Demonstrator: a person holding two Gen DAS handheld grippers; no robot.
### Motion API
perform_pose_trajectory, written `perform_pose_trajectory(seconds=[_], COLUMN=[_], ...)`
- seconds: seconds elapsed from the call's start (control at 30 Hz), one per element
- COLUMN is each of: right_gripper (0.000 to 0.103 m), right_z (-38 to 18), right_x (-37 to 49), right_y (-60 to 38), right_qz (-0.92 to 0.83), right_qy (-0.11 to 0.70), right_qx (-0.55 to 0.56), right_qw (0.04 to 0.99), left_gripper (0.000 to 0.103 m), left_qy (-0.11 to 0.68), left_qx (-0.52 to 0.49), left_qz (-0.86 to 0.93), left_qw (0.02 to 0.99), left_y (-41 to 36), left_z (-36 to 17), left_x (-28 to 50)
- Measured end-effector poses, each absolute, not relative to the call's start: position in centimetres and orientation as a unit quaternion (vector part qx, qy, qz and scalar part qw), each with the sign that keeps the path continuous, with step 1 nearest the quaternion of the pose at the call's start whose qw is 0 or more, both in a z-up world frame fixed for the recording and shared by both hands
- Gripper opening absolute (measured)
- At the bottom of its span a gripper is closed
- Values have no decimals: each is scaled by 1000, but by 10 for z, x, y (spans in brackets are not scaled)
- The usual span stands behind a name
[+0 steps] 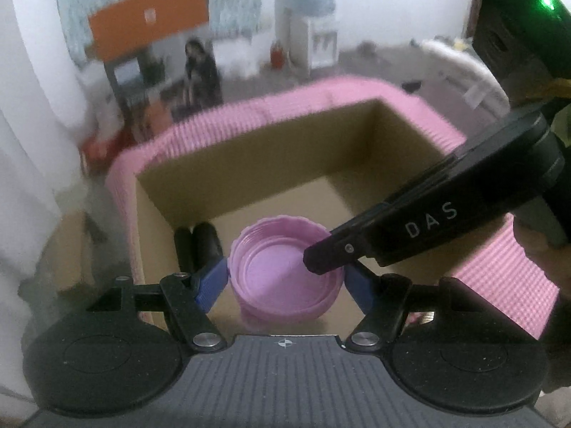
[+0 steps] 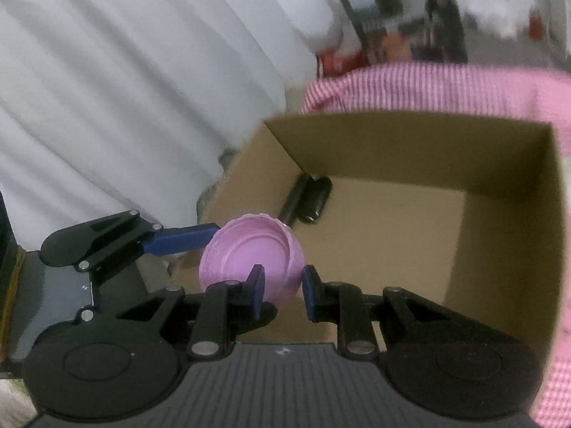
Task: Organize rigid objects
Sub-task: 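Carry the purple bowl over and down into the cardboard box, then open the right tool to release the purple bowl in the box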
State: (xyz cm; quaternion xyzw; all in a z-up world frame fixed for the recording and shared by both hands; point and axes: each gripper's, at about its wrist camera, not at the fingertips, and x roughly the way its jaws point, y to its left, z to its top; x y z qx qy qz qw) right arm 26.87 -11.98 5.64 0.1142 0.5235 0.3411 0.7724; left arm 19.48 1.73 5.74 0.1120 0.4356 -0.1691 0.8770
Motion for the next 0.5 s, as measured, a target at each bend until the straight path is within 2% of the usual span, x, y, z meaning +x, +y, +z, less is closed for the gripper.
perform_pose_trajectory(seconds=[0.27, 0.5], right_gripper=[24, 25], right_z=[8, -12], right_x=[320, 335], right_y=[-98, -83], right_qz=[347, 351], right_qy=[608, 643], right_qx=[104, 91], right_qw=[707, 675], left_gripper=[72, 72], left_qy=[509, 534], left_qx=[105, 116], left_qz=[-158, -150], left_qw=[840, 824], left_y=[24, 23], left_z=[28, 17], left_x=[230, 236])
